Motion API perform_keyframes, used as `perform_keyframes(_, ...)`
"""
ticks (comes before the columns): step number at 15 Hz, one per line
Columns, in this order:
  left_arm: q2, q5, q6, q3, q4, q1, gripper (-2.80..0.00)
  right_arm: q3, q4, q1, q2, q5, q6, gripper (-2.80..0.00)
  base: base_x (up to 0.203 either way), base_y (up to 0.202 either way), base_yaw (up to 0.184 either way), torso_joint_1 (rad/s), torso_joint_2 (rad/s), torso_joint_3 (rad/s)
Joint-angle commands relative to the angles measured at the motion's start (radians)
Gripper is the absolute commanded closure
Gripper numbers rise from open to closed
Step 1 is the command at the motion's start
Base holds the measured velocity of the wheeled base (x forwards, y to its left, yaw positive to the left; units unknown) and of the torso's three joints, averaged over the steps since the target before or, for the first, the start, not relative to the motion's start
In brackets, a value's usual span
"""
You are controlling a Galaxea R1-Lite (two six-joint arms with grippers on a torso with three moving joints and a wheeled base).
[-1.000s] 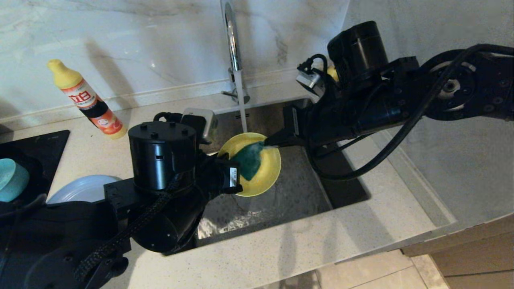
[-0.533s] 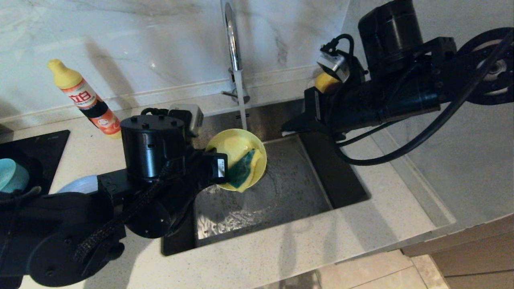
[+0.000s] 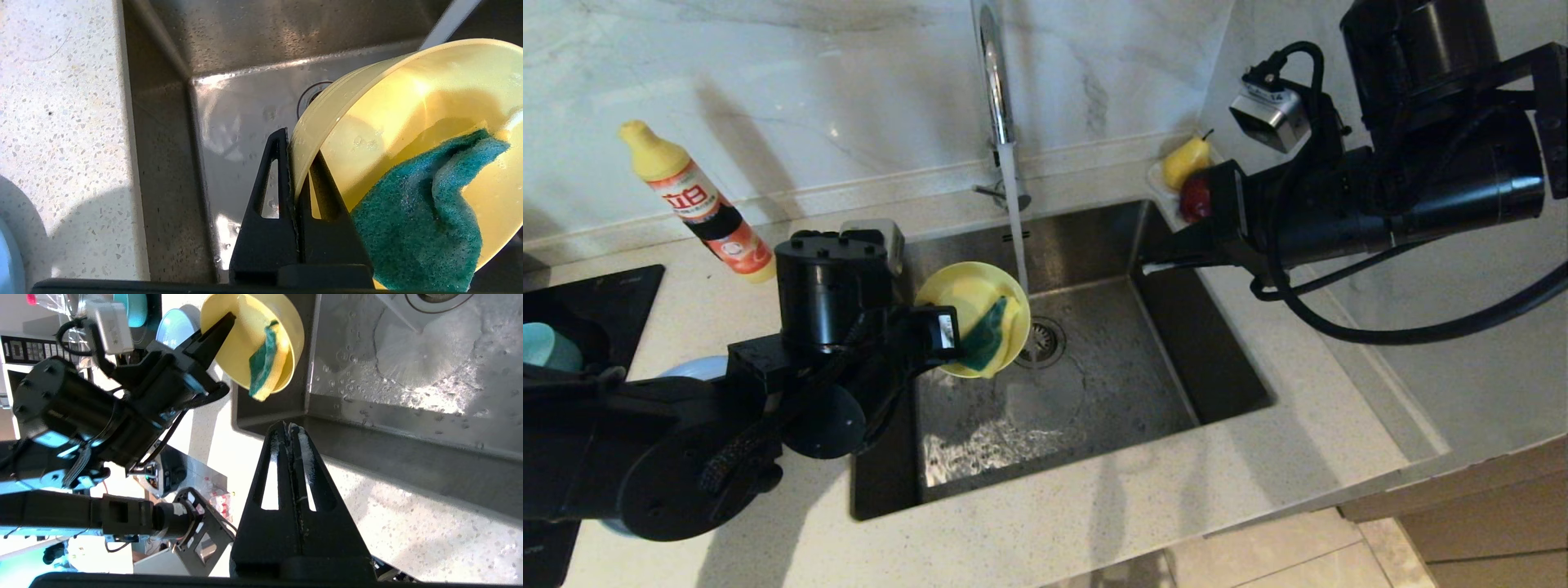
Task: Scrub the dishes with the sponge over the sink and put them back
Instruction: Wipe the bowl
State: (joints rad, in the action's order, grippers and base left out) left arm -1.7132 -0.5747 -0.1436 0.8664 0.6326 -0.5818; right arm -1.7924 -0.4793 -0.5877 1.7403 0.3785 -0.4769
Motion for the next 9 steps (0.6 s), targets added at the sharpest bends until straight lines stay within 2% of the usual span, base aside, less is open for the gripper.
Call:
perform_keyframes(1,-0.005,-0.005,-0.001,0.004,0.004,0.004,0.0,0.003,-0.004,-0.007,-0.001,0.016,-0.005,0.0,0.0,0.0,0.0,0.0,0.0,0.0)
perform_keyframes(5,0.004,-0.013,-0.002,0.022,0.004,0.004,0.0,-0.009,-0.002,-0.113,0.108,0.008,-0.012,0.0,0.0,0.0,0.0,0.0,0.0,0.0)
perform_keyframes(8,0.003,-0.013,-0.002,0.034,0.006,0.004,0.0,-0.084,-0.012,-0.142,0.196,-0.025,-0.012,0.0,0.0,0.0,0.0,0.0,0.0,0.0)
perform_keyframes(9,-0.006,-0.013,0.0,0.037,0.015,0.001,0.0,-0.107,-0.014,-0.152,0.223,-0.036,-0.014,-2.8,0.0,0.0,0.0,0.0,0.0,0.0)
